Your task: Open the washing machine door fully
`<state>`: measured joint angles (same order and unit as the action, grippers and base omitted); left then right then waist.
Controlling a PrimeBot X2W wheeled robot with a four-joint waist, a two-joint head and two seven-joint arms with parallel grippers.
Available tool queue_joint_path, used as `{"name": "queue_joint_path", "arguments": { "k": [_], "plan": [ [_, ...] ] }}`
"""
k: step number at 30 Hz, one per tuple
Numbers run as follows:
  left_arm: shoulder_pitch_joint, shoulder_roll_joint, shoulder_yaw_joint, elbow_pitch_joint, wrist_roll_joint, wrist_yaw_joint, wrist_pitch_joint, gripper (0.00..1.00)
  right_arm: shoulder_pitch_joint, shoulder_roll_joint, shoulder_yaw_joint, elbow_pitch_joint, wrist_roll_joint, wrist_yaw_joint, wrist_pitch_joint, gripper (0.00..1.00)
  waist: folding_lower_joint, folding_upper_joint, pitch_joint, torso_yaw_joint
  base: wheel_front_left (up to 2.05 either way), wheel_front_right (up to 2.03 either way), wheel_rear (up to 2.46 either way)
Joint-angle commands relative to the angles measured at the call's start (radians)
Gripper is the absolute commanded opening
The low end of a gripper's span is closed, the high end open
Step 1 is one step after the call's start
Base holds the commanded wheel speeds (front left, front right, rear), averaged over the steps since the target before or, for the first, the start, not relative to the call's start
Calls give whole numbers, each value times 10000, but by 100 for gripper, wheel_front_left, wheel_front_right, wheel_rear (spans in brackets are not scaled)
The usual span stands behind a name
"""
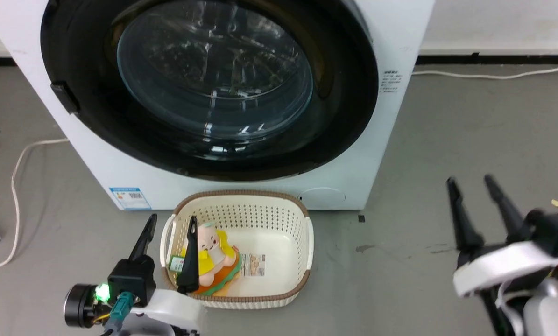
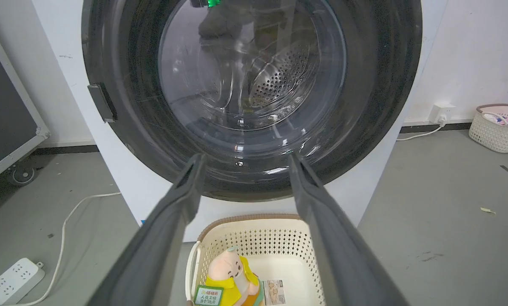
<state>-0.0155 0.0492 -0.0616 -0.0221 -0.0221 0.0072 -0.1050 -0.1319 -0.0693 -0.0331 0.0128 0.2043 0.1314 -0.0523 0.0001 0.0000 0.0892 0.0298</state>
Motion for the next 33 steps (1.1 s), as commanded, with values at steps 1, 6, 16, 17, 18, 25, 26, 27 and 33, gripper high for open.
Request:
{"name": "queue_joint_path", "arguments": {
  "k": [1, 6, 16, 17, 18, 25, 26, 27, 33],
  "plan": [
    [-208, 5, -74, -63, -90, 50, -121, 100, -501, -168, -112, 59, 397, -3, 158, 100, -1, 0, 193, 110, 0, 0, 0],
    [-385, 5, -167, -106, -146, 72, -226, 100, -1373, -309, -365, 197, 1206, -4, 671, 100, -1, 0, 520, 297, 0, 0, 0],
    [-681, 6, -424, -185, -319, 192, -434, 100, -3291, -442, -877, 937, 2345, -4, 1789, 0, -1, 0, 1120, 758, 0, 0, 0],
    [-681, 6, -424, -185, -319, 192, -434, 100, -3291, -442, -877, 937, 2345, -4, 1789, 0, -1, 0, 1120, 758, 0, 0, 0],
    [-702, 6, -447, -190, -332, 199, -455, 100, -3493, -438, -942, 1063, 2431, -4, 1885, 0, -1, 0, 1170, 805, 0, 0, 0],
    [-873, 6, -630, -223, -424, 239, -602, 100, -4913, -383, -1481, 2079, 3094, -5, 2533, 0, -1, 0, 1500, 1118, 0, 0, 0],
    [-897, 6, -655, -230, -433, 244, -623, 100, -5122, -362, -1586, 2248, 3218, -5, 2648, 0, -1, 0, 1549, 1161, 0, 0, 0],
    [-920, 7, -675, -235, -442, 249, -643, 100, -5334, -340, -1703, 2436, 3342, -5, 2782, 0, -1, 0, 1597, 1202, 0, 0, 0],
    [-1011, 7, -819, -233, -504, 273, -768, 100, -6615, -266, -2618, 3791, 3964, -5, 3749, 0, -1, 0, 1793, 1496, 0, 0, 0]
  ]
}}
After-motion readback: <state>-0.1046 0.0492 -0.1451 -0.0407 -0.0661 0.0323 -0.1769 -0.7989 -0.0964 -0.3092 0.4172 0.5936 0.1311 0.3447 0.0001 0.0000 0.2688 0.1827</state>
